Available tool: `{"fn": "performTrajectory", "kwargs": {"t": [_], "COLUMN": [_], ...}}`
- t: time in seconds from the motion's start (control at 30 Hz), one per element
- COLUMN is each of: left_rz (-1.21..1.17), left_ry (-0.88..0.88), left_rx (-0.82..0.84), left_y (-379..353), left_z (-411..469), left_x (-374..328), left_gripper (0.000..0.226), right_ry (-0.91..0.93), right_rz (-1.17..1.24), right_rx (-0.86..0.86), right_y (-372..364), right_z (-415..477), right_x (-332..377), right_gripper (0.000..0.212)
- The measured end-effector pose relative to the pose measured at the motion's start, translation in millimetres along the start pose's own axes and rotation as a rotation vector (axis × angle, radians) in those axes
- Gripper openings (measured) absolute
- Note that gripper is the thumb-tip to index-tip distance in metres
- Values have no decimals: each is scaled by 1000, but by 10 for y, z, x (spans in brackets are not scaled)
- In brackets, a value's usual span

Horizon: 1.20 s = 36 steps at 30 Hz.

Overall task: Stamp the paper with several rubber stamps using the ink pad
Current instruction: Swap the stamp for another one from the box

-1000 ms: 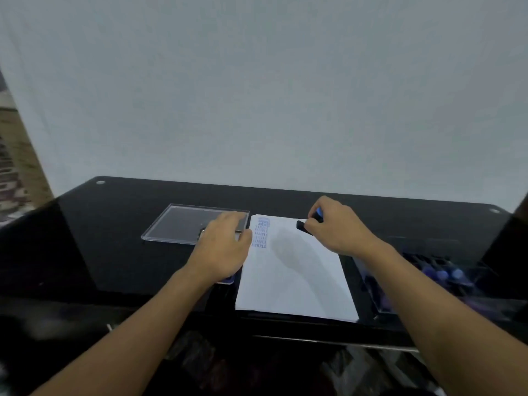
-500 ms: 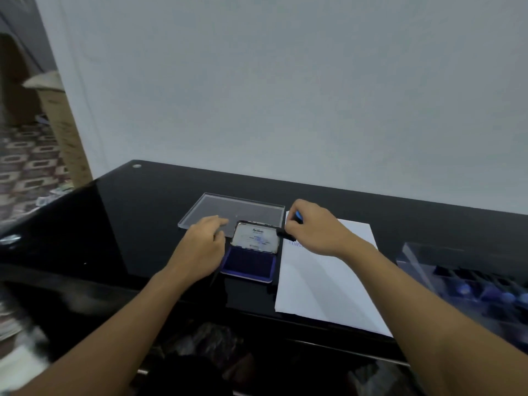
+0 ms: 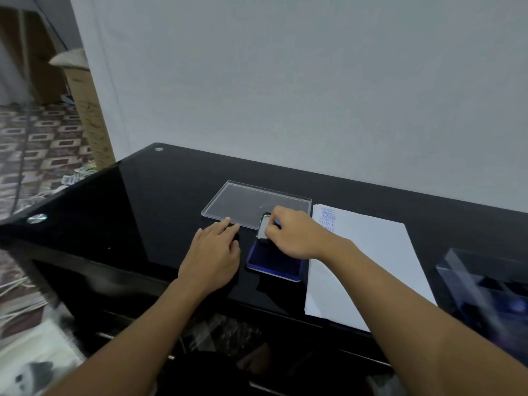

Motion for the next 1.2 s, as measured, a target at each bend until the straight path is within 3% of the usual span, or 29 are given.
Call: {"fn": "performTrajectory", "kwargs": {"t": [0.53, 1.2], "left_rz": [62, 60], "left_ry": [-19, 6], "left_rx": [-34, -36], "left_y": [-50, -5], "left_z": [-1, -14], "left_x": [51, 42], "left_gripper": [43, 44], "right_ry": [66, 65], "right_rz": [-207, -189], "right_rx": [13, -119], "right_y": [-203, -351], "right_z": [88, 58], "right_x": [101, 46], "right_gripper": [17, 14]}}
Point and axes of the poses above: each hand's wrist, its own z-axis towards the middle knuckle, its own y-axis out of the back of the hand, x = y × z, the point moved 7 cm from there along z, towards the middle knuckle, and after that the axes turned 6 degrees about -x, right-handed, at the moved point
